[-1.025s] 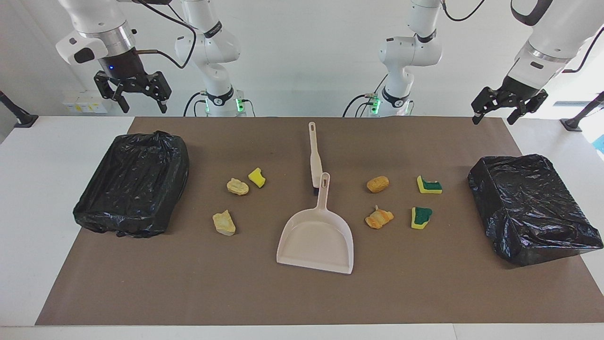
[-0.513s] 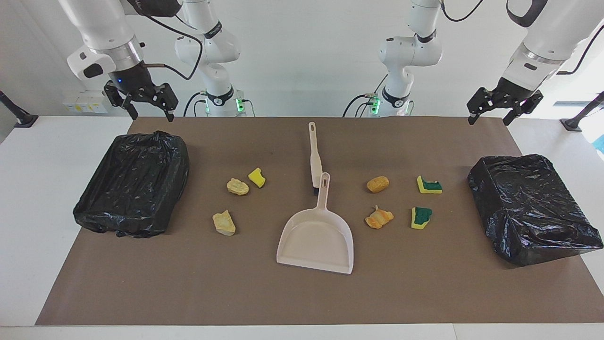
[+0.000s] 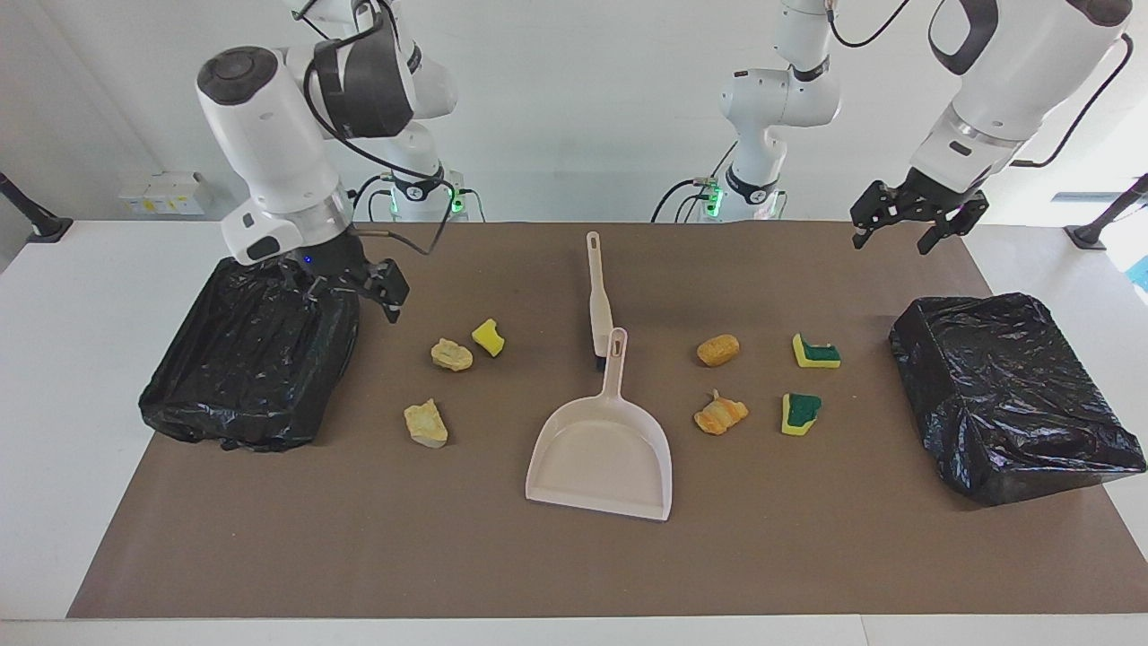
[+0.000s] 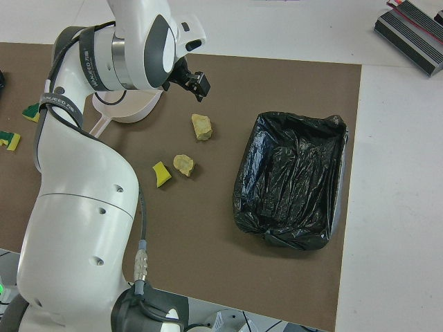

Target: Sweep and dump trash in bin

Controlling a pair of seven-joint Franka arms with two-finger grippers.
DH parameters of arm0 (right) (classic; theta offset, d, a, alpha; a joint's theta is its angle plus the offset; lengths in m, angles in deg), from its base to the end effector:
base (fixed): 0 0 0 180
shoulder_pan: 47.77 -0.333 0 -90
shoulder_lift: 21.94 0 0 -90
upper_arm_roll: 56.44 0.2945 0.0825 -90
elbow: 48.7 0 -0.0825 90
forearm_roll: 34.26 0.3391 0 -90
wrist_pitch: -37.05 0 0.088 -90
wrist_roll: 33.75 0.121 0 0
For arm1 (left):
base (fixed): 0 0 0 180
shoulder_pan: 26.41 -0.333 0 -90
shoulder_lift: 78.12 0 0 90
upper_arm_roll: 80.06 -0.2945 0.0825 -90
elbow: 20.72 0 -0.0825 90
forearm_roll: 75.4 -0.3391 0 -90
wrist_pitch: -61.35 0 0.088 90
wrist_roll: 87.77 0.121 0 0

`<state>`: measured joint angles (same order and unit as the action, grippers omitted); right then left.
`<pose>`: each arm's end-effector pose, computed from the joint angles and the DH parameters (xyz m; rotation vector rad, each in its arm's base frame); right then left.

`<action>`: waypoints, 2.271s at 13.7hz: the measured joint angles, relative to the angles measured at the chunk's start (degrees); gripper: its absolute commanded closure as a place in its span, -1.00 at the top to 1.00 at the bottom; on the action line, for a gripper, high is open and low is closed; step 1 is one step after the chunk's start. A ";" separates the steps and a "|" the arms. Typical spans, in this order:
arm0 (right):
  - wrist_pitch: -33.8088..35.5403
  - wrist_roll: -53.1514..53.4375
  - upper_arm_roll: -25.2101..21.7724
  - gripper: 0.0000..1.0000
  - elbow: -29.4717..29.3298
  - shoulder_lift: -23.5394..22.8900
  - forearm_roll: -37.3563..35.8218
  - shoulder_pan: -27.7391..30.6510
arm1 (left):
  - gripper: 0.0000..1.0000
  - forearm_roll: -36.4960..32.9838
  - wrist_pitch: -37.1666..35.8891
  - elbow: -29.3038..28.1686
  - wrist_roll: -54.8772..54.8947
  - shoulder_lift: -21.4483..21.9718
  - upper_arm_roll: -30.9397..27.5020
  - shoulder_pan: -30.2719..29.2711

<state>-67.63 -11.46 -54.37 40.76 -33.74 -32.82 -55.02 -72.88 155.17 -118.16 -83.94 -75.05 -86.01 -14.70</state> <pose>0.5769 0.0954 0.5037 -3.0728 0.3596 -0.0756 0.4950 -0.0538 0.5661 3.0819 -0.2539 -0.0166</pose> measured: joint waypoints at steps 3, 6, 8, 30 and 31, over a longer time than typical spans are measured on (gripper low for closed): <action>-3.62 9.23 0.29 1.00 -1.93 -6.10 0.26 -6.29 | 1.00 0.03 8.46 -7.11 -1.79 0.65 0.15 3.49; -6.22 15.61 0.49 1.00 -2.56 -9.80 1.82 -10.37 | 1.00 0.07 18.67 -16.45 -7.40 3.48 0.24 7.62; -7.34 17.69 0.97 1.00 -2.65 -11.29 5.19 -11.51 | 1.00 0.08 22.09 -21.33 -10.20 4.92 0.33 10.88; -16.50 20.82 1.49 0.89 -1.12 -18.19 9.36 -23.69 | 1.00 0.04 60.08 -43.31 -40.46 -0.88 5.12 41.93; -16.86 20.82 1.49 0.72 -0.88 -18.30 9.36 -24.04 | 0.76 0.04 59.99 -43.21 -40.56 -1.12 5.13 42.01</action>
<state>-84.49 9.36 -52.88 39.88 -52.04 -23.46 -79.06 -72.83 215.16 -161.38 -124.51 -76.17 -80.89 27.30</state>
